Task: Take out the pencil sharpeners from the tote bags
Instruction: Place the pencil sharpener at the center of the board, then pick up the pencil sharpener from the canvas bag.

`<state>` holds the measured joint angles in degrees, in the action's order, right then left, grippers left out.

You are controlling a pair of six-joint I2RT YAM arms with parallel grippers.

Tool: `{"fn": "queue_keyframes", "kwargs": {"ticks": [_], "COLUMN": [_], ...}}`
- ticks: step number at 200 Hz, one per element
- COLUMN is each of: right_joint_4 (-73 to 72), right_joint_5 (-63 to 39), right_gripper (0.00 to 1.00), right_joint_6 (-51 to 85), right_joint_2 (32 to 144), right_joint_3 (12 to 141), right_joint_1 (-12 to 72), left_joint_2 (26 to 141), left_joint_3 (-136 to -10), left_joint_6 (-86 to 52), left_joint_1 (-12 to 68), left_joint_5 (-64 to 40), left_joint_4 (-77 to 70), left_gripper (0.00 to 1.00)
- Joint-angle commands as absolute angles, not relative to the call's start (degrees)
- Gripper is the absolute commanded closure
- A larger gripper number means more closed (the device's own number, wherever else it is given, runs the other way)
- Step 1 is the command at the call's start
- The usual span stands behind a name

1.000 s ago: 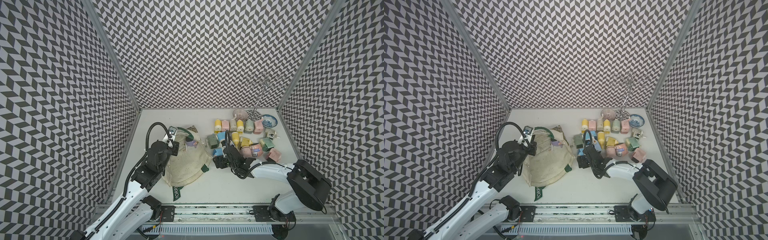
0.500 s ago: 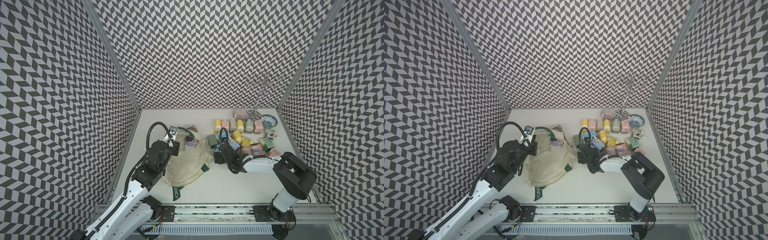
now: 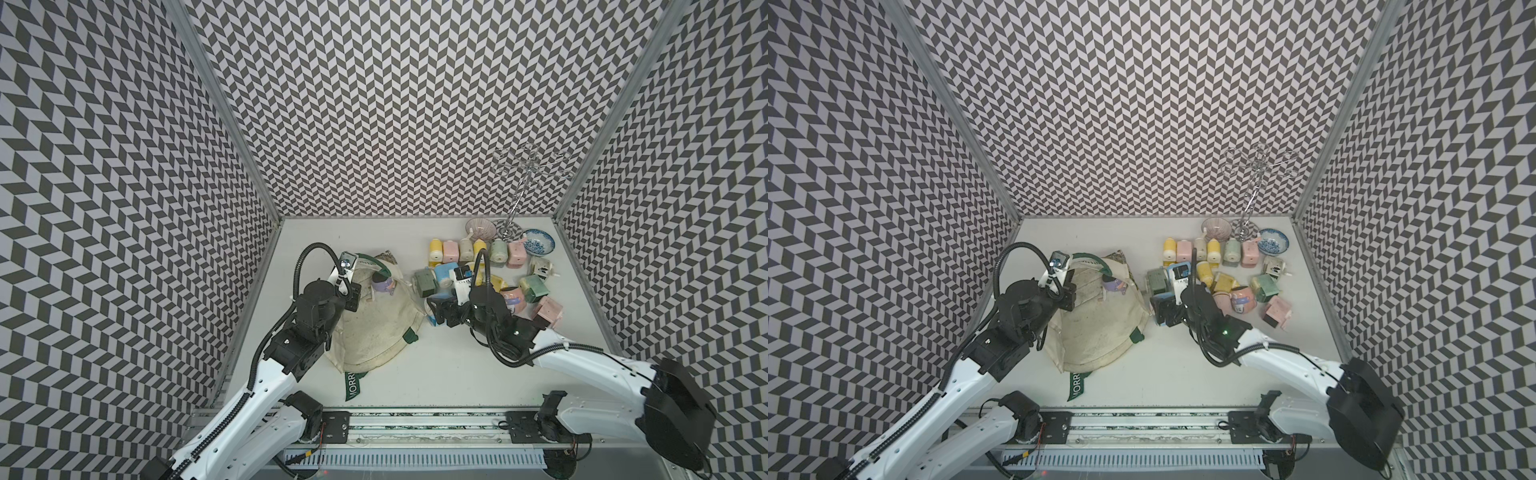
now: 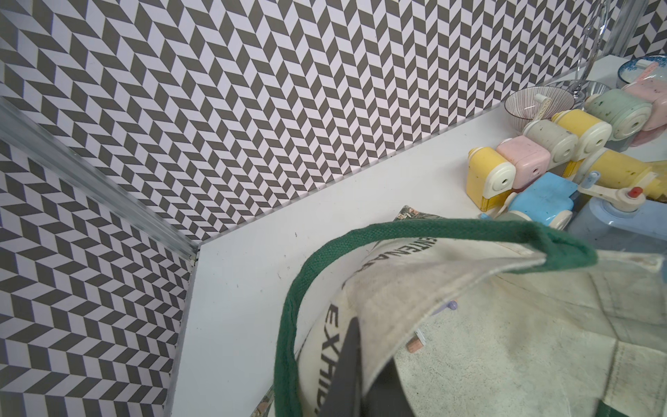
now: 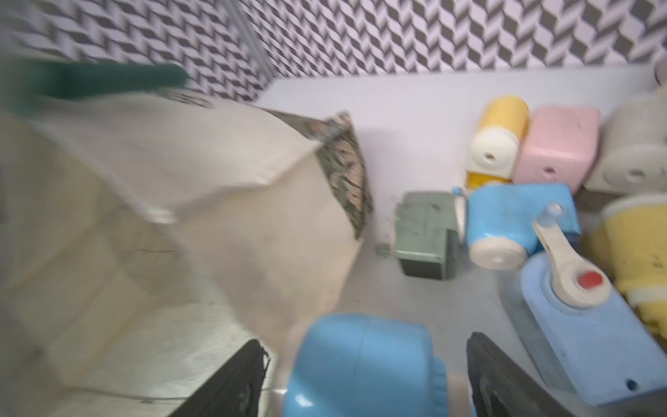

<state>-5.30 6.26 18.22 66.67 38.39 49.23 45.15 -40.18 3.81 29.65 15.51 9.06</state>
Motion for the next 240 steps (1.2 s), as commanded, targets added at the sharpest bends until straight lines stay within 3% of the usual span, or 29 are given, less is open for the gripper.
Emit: {"fn": "queue_keyframes", "kwargs": {"ticks": [1,42,90,117,165,212,240], "right_joint_4": [-9.1,-9.3,-13.4,-13.9,-17.4,-18.9,-26.5], "right_joint_5": [6.2,13.5,-3.5,-2.3,12.9,39.1,46.2], "right_gripper": [0.14,0.18,0.19,0.18,0.11,0.00,0.01], "right_joint_6": [15.1,18.0,12.0,10.3,18.1,28.1,26.9], "right_joint_2": [64.9,68.7,66.1,69.4,86.5,107.0,115.5], "right_joint_3": [37.0,36.0,35.9,38.1,48.1,60.3,64.6], "right_joint_1": [54.3,54.6,58.0,64.7,68.4,67.6,66.3], "left_joint_2": [45.2,45.4,45.4,45.4,45.0,43.4,42.8], "left_joint_3": [-42.4,-42.2,-42.3,-42.5,-43.0,-43.0,-42.9], "left_joint_6": [3.1,3.1,2.9,2.8,2.2,2.2,2.5], "left_joint_1": [30.0,30.1,30.3,30.4,30.7,31.7,32.2], "left_joint_5": [14.0,13.9,13.8,12.7,10.4,10.4,10.4], "left_joint_4": [7.1,7.0,7.0,7.0,6.6,5.8,5.8], "left_gripper": [0.99,0.99,0.99,1.00,1.00,1.00,1.00]}}
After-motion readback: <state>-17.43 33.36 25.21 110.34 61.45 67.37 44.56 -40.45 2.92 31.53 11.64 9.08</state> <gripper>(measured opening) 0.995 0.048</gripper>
